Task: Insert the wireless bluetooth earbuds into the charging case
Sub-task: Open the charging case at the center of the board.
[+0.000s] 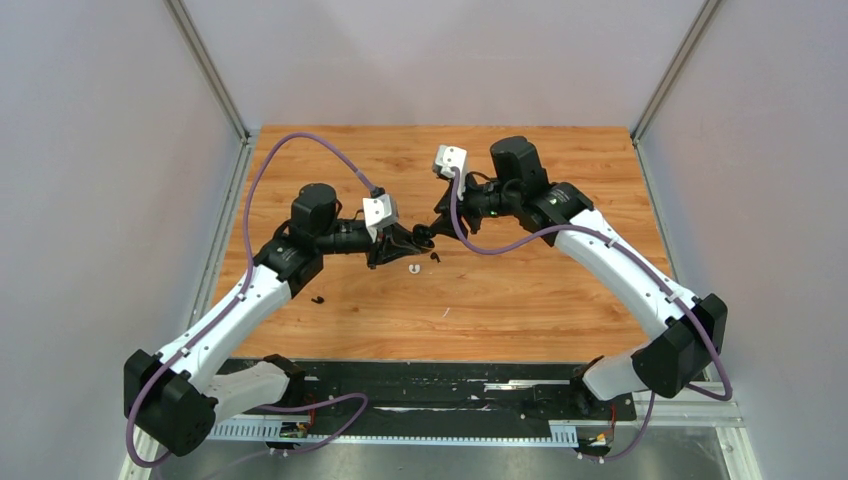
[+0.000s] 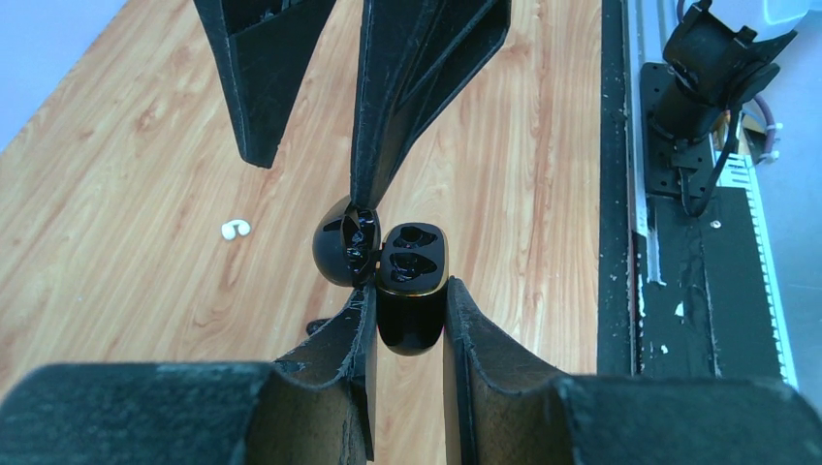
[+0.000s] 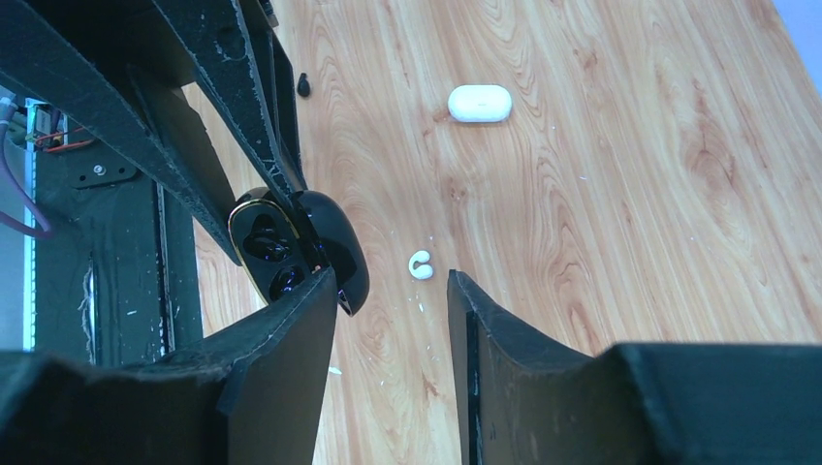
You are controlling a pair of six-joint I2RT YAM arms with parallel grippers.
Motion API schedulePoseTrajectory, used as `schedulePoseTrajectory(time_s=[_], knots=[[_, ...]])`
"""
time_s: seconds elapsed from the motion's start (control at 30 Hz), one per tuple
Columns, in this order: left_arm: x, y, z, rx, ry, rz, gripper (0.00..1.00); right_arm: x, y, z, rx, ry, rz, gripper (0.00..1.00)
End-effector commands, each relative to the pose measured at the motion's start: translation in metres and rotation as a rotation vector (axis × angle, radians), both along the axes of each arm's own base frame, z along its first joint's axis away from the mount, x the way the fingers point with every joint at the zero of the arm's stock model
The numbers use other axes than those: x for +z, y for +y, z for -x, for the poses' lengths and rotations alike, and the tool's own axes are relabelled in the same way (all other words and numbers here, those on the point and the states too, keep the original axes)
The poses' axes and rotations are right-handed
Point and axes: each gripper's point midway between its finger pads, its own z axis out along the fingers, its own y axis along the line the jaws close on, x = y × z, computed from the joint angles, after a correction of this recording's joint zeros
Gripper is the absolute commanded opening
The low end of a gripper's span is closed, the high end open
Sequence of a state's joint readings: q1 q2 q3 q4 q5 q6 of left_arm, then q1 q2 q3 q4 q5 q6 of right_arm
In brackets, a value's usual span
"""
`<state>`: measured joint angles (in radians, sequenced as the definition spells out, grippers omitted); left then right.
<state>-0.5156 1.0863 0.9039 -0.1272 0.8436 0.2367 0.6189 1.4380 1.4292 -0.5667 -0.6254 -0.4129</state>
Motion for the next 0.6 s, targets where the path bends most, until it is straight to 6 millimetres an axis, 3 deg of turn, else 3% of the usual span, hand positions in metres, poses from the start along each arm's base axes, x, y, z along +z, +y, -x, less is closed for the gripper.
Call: schedulePoseTrajectory(time_s=[0.0, 0.57], knots=[[0.017, -0.005, 0.012, -0.040, 0.022, 0.061, 0.00, 0.020, -0.002, -0.002, 0.008, -0.062, -0.052, 0.46], [0.028, -0.008, 0.006, -0.022, 0.015, 0.091, 0.00, -0.002, 0.001, 0.022, 0.118, 0.043, -0.033, 0.41]])
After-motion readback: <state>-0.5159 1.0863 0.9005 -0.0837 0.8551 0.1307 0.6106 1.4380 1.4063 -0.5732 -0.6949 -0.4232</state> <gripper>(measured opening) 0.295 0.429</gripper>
